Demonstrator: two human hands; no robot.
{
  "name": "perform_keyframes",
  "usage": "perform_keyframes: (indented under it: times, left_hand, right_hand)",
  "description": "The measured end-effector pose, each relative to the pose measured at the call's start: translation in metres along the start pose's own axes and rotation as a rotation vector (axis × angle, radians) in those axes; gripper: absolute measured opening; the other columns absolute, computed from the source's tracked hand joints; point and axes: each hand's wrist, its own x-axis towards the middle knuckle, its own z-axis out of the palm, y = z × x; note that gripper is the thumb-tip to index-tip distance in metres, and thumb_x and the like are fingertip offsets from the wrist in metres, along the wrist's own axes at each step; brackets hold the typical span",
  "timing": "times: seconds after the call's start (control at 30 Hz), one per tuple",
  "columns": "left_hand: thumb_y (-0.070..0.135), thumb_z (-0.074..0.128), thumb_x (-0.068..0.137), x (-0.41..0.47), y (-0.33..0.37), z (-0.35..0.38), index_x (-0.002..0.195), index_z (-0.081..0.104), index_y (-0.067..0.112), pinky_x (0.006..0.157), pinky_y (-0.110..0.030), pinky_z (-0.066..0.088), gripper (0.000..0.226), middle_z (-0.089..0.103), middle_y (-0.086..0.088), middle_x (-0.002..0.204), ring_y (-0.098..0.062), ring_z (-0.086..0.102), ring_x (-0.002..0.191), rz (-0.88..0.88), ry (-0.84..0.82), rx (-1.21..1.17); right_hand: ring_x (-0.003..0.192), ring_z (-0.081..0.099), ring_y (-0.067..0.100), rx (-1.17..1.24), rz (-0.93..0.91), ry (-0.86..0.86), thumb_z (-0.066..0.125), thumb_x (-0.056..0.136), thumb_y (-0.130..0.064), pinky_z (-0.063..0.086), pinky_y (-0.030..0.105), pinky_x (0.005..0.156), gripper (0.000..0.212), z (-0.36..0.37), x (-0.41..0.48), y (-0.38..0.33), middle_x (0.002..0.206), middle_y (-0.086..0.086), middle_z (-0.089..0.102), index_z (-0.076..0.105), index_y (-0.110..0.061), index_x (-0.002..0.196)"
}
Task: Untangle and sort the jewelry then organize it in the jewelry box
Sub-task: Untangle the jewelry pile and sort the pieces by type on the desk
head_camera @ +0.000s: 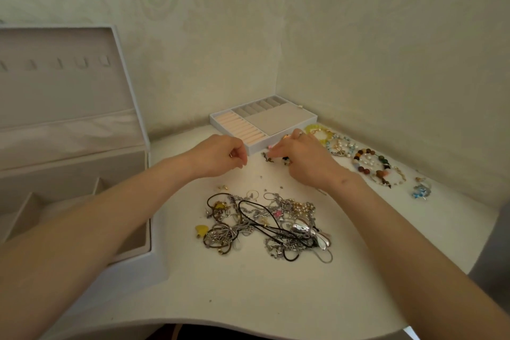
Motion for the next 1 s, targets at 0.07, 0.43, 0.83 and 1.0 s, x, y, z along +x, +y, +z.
perform_keyframes:
  times: [0.07, 0.43, 0.83, 1.0]
  left_hand:
    - [0.01, 0.054, 0.091, 0.0, 0.001, 0.0, 0.089, 0.061, 0.019, 0.067, -0.014, 0.04, 0.011, 0.062, 0.005, 0.088, -0.006, 0.054, 0.081, 0.011, -0.002, -0.002]
    - [0.009, 0.053, 0.091, 0.0, 0.002, 0.0, 0.09, 0.062, 0.02, 0.065, -0.009, 0.039, 0.014, 0.062, 0.006, 0.089, -0.006, 0.055, 0.08, 0.042, -0.032, 0.02]
    - [0.01, 0.056, 0.092, -0.004, 0.005, 0.0, 0.098, 0.064, 0.017, 0.064, -0.001, 0.035, 0.012, 0.061, 0.009, 0.093, -0.001, 0.05, 0.082, 0.136, -0.063, 0.022]
    - [0.01, 0.055, 0.092, -0.004, 0.005, 0.0, 0.095, 0.062, 0.02, 0.066, -0.004, 0.035, 0.012, 0.061, 0.008, 0.095, -0.003, 0.052, 0.086, 0.125, -0.087, 0.03]
  right_hand:
    - [0.114, 0.038, 0.02, -0.079, -0.051, -0.016, 0.04, 0.083, 0.009, 0.011, 0.025, 0.072, 0.066, 0.002, -0.001, -0.002, 0.139, -0.012, 0.05, 0.051, -0.029, 0.135]
    - [0.116, 0.036, 0.022, -0.069, -0.084, -0.034, 0.037, 0.09, 0.005, 0.023, 0.032, 0.095, 0.06, 0.008, 0.0, -0.01, 0.143, -0.009, 0.043, 0.046, -0.028, 0.139]
    - [0.104, 0.045, 0.02, 0.322, 0.159, 0.211, 0.038, 0.082, 0.017, 0.04, 0.035, 0.087, 0.062, -0.012, -0.013, 0.019, 0.115, -0.009, 0.06, 0.068, -0.025, 0.115]
    - [0.094, 0.044, 0.008, 0.485, 0.275, 0.25, 0.034, 0.077, 0.022, 0.037, 0.018, 0.071, 0.065, -0.021, -0.027, 0.035, 0.107, -0.009, 0.06, 0.074, -0.021, 0.104]
